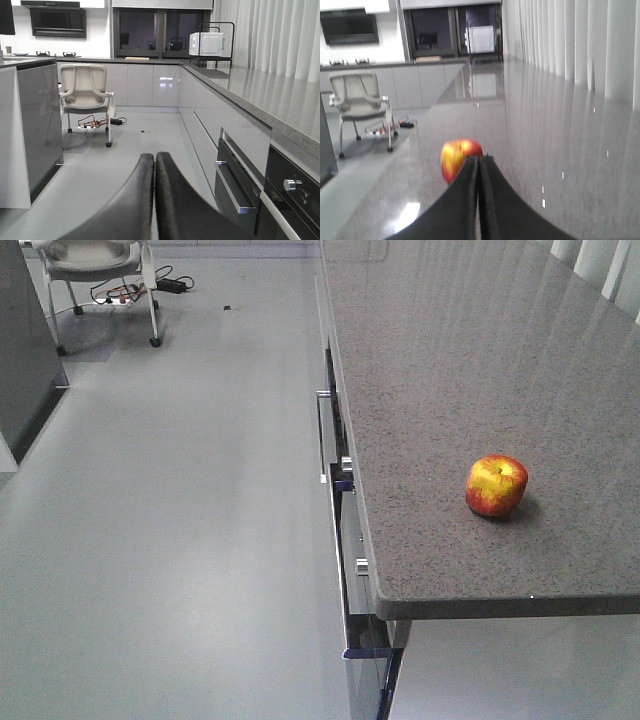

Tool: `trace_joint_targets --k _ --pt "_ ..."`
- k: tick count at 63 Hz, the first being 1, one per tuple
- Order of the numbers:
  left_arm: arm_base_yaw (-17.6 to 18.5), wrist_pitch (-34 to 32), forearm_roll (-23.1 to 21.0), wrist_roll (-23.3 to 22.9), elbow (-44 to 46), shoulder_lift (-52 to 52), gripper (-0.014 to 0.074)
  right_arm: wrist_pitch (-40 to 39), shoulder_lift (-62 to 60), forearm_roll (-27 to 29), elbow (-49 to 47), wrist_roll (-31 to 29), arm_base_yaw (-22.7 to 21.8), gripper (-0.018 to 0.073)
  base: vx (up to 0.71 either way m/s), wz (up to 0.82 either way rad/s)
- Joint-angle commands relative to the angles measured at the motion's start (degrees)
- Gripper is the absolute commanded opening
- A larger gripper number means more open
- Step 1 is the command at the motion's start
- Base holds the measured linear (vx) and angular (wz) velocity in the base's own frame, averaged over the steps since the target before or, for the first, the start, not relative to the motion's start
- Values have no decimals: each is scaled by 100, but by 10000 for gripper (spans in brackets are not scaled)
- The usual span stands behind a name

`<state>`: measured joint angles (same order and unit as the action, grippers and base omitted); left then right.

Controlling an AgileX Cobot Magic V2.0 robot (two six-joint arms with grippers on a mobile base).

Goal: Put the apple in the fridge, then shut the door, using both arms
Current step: 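Move the right gripper toward the red-yellow apple on the countertop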

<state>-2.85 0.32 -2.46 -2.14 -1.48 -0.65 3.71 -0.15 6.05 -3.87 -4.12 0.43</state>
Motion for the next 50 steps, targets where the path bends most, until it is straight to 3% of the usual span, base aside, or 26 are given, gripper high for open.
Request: trace_joint_targets --k 1,25,50 --pt "-1 -431 -24 -16 -123 -84 -6 -120 337 -96 -817 -60 -28 -4 0 0" --pt "-1 -431 -24 -16 -123 -84 -6 1756 2361 34 -3198 -122 -28 -4 0 0" --pt "-1 -431 -24 -16 -123 -84 -6 2463 4127 199 -3869 -338 -28 8 0 0"
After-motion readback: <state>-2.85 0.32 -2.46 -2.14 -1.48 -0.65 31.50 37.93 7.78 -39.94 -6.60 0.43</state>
